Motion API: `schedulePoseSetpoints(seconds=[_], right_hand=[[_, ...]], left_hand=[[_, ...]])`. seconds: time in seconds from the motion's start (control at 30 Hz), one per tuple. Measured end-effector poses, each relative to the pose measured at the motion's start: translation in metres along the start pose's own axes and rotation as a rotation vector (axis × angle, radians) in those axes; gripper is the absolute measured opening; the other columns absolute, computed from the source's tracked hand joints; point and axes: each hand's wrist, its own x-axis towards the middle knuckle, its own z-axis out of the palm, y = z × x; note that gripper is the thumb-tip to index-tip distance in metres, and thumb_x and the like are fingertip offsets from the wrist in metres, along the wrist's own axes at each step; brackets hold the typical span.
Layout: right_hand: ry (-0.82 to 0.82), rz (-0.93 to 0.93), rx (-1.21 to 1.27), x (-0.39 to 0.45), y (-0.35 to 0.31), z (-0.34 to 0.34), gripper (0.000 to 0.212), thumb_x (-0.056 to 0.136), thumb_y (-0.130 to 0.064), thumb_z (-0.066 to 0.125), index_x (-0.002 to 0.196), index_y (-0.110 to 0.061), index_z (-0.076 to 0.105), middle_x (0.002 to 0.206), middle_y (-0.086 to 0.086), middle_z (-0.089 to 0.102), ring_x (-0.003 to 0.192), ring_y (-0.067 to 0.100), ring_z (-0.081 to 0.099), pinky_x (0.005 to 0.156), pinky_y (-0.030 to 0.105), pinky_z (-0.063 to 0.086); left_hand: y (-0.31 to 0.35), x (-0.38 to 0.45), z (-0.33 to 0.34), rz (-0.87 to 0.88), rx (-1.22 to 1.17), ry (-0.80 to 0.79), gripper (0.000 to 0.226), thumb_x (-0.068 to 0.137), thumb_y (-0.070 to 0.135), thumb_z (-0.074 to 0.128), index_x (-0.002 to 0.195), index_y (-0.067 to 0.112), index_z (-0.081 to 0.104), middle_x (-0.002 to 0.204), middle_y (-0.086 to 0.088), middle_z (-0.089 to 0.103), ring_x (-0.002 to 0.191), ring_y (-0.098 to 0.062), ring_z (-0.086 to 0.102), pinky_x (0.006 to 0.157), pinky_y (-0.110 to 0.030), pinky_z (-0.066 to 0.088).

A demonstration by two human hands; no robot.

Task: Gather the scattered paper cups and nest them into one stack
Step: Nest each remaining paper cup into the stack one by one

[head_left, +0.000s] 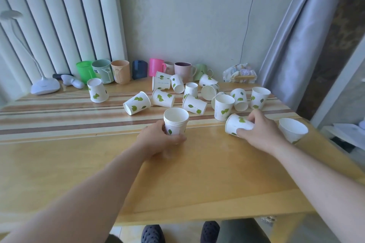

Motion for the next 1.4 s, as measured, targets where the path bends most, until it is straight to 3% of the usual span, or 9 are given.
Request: schedulePoseSetpoints(seconds=[0.1,0.3,0.5,0.63,0.83,1.0,1.07,1.23,1.4], right_hand=[[-0.067,-0.048,-0.178,-0.002,0.005,0.002,0.05,0.084,-0.046,0.074,0.124,-0.03,0.048,0.12,-0.003,0.063,0.104,0.029,0.059,0.083,0.042,0.054],[-0.1,0.003,-0.237,0.002,-0.01,0.009,0.065,0.079,-0.049,0.076,0.139,-0.034,0.056,0.125,-0.006,0.07,0.109,0.027,0.063,0.081,0.038,0.054],[-0.109,0.084,0.88,0.012,-0.081,0.033,0.03,0.088,-0.015,0.082,0.113,-0.026,0.069,0.119,0.001,0.077,0.1,0.019,0.072,0.079,0.033,0.055],[-0.117,-0.071,1.171,0.013,-0.141,0.042,0.047,0.08,-0.015,0.087,0.121,-0.024,0.067,0.118,0.0,0.08,0.108,0.02,0.077,0.081,0.033,0.062],[-0.15,-0.211,0.842,-0.003,-0.163,0.068,0.056,0.079,-0.019,0.09,0.125,-0.034,0.061,0.118,-0.016,0.068,0.114,0.015,0.069,0.096,0.039,0.059],[-0.227,-0.217,0.75,-0.013,-0.138,0.075,0.062,0.086,-0.028,0.09,0.136,-0.039,0.057,0.124,-0.024,0.06,0.111,0.001,0.063,0.081,0.02,0.049],[-0.229,-0.208,0.685,-0.016,-0.121,0.072,0.078,0.085,-0.034,0.091,0.152,-0.038,0.051,0.134,-0.017,0.058,0.116,0.007,0.063,0.085,0.024,0.051],[-0.005,-0.306,0.312,-0.011,-0.066,0.035,0.06,0.086,-0.023,0.084,0.142,-0.032,0.064,0.123,-0.007,0.06,0.093,0.01,0.057,0.086,0.028,0.049],[0.244,-0.266,-0.178,0.01,-0.003,-0.04,0.057,0.084,-0.037,0.078,0.14,-0.03,0.069,0.137,0.004,0.065,0.13,0.041,0.051,0.109,0.049,0.045]], left_hand=[[0.007,0.014,-0.011,-0.002,-0.108,-0.085,0.052,0.065,0.056,0.096,0.106,0.033,0.074,0.103,0.009,0.077,0.101,-0.016,0.072,0.097,-0.042,0.059],[-0.001,0.018,0.006,0.124,0.118,0.202,0.053,0.073,0.071,0.083,0.101,0.03,0.066,0.093,0.017,0.067,0.098,-0.017,0.064,0.082,-0.039,0.055],[-0.006,0.022,0.008,0.188,0.211,0.244,0.05,0.075,0.065,0.078,0.107,0.03,0.062,0.095,0.012,0.068,0.103,-0.023,0.062,0.076,-0.037,0.045],[-0.008,0.018,0.006,0.201,0.153,0.259,0.059,0.075,0.058,0.08,0.126,0.037,0.059,0.107,0.017,0.071,0.104,-0.017,0.062,0.082,-0.037,0.05],[-0.007,0.016,0.006,0.173,0.131,0.252,0.049,0.072,0.057,0.078,0.11,0.034,0.059,0.094,0.016,0.07,0.097,-0.016,0.067,0.081,-0.04,0.056],[-0.008,0.016,0.006,0.179,0.142,0.252,0.049,0.073,0.059,0.076,0.111,0.033,0.059,0.093,0.017,0.07,0.096,-0.017,0.067,0.079,-0.04,0.057],[-0.008,0.016,0.006,0.183,0.138,0.252,0.049,0.074,0.059,0.078,0.113,0.033,0.06,0.094,0.017,0.07,0.096,-0.017,0.067,0.08,-0.04,0.057],[-0.007,0.015,0.004,0.17,0.137,0.246,0.05,0.073,0.062,0.084,0.11,0.034,0.064,0.094,0.018,0.071,0.094,-0.015,0.067,0.08,-0.04,0.057],[-0.006,0.014,0.004,0.163,0.163,0.201,0.047,0.076,0.066,0.086,0.106,0.035,0.067,0.092,0.019,0.069,0.09,-0.011,0.064,0.082,-0.04,0.056]])
